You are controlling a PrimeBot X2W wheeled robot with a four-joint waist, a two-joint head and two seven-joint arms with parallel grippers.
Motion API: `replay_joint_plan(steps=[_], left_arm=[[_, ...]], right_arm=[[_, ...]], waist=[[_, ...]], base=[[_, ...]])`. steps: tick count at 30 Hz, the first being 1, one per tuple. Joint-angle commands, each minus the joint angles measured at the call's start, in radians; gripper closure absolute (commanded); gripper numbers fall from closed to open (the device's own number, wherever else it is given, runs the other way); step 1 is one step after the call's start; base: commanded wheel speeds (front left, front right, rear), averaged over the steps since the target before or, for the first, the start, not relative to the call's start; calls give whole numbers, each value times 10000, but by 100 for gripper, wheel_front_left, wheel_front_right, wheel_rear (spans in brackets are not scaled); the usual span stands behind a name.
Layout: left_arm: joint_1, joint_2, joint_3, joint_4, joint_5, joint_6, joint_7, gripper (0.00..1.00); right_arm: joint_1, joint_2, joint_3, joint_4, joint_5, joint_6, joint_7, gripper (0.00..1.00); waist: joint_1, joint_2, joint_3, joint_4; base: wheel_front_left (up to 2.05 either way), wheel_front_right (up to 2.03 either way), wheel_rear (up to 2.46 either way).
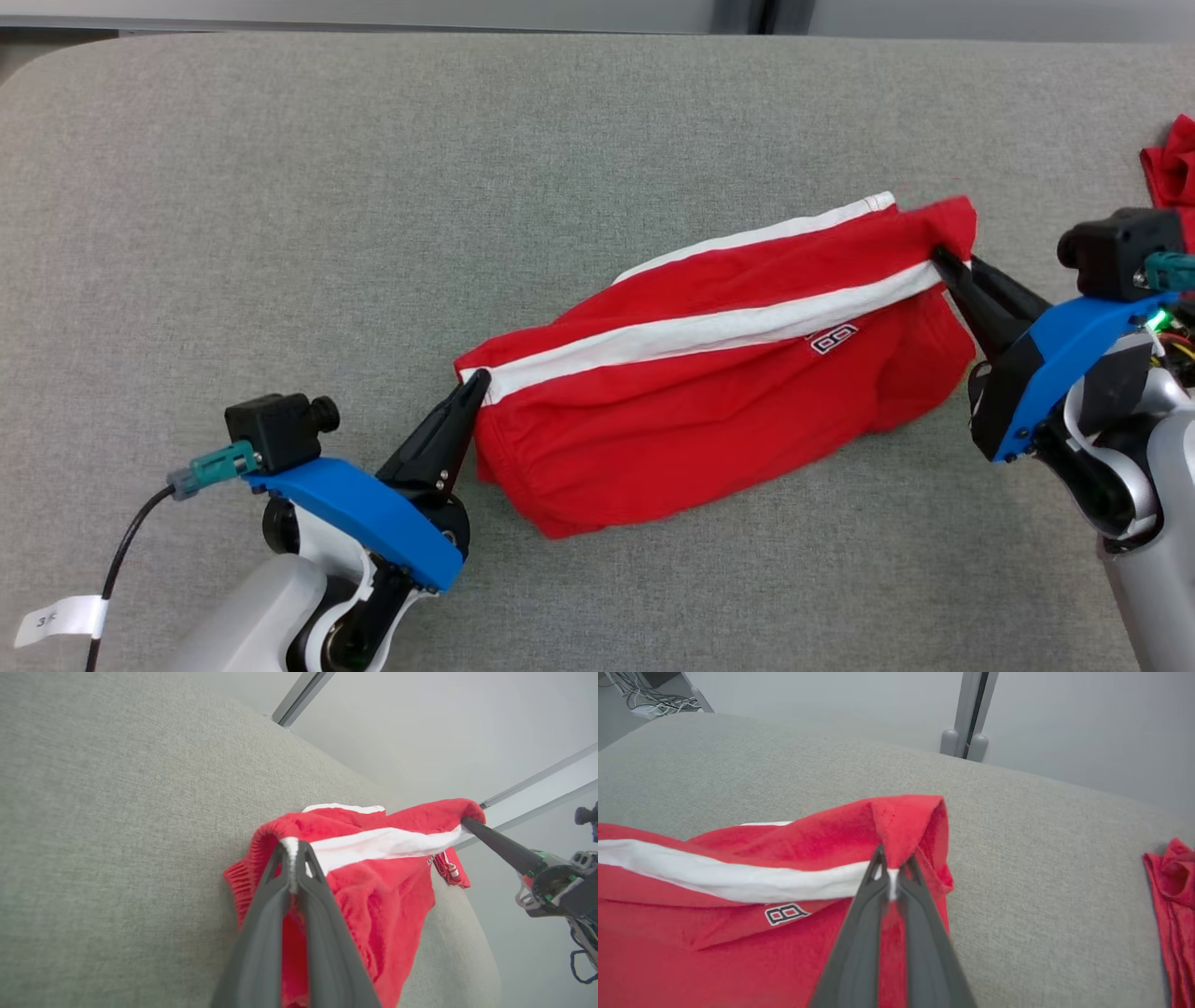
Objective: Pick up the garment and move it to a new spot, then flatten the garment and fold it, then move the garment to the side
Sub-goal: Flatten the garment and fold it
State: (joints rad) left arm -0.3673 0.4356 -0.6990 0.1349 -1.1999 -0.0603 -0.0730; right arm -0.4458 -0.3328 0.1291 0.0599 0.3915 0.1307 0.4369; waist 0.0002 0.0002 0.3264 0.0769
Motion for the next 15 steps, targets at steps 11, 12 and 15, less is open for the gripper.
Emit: replay_joint_plan(steps=[11,12,15], left_arm=[[-83,-348,-351,903,128,66,82,0],[-51,-328,-376,931,172,97,82,0],[31,-256,-365,949,421,180,-208,0]], right_arm=[[187,-52,-45,2145,69,1,-517,0],[176,-49,-46,2154,102,1,-571,0],[190,-92,-85,2032,122,1,-830,0]], waist=[[-2,-2,-47,-103],[-2,-2,-90,-105],[-2,-2,-258,-103]], base=[[0,0,0],[0,0,0],[0,0,0]])
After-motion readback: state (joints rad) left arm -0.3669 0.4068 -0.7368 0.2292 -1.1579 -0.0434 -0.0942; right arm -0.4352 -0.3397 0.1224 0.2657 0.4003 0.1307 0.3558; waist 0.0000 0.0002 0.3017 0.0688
